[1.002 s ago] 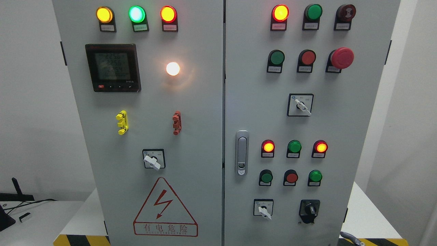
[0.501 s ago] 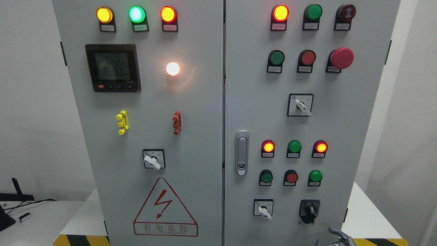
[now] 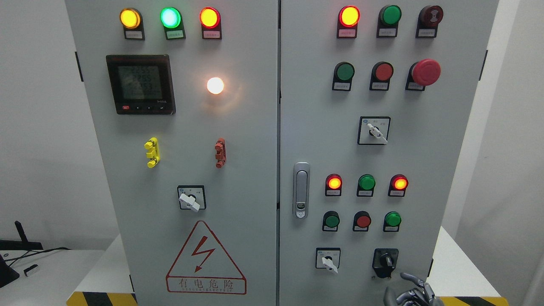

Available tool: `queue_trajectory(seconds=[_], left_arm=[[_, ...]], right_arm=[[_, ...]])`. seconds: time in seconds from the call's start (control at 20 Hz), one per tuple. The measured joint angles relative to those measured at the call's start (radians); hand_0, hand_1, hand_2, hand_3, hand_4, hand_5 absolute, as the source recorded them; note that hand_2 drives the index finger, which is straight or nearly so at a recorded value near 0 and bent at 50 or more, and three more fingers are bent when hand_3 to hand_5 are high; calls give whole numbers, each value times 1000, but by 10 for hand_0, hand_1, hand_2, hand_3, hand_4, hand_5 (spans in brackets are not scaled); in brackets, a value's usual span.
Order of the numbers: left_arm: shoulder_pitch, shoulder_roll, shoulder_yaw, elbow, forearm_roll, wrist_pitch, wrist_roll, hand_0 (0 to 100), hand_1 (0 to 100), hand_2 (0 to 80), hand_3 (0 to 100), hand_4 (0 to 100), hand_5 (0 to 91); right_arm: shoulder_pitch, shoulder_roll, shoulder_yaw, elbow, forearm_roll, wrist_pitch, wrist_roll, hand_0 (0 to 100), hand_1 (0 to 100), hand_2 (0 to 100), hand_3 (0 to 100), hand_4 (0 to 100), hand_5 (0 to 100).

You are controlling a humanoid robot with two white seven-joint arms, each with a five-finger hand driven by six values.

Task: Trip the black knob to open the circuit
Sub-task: 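Raise the right hand toward the black rotary knob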

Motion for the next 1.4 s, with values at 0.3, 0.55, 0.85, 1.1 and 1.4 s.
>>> queue_trajectory(seconds=[0.3,0.55,0.85,1.1,1.4], left_arm=[[0,0,0,0,0,0,0,120,389,0,0,0,0],[0,0,0,0,0,0,0,120,389,0,0,0,0],[0,0,0,0,0,0,0,120,389,0,0,0,0],[0,0,0,0,0,0,0,120,389,0,0,0,0],[0,0,0,0,0,0,0,120,389,0,0,0,0]], right_arm=[[-16,2,3,17,0,1,1,419,796,365,770,877,998],[-21,4,4,25,0,2,4,418,794,375,771,880,998],[-29,4,5,30,0,5,0,417,792,377,775,880,998],[-35,5,5,32,-1,13,-1,414,791,381,780,881,999],[-43,6,6,34,-1,14,-1,413,791,388,782,882,999]])
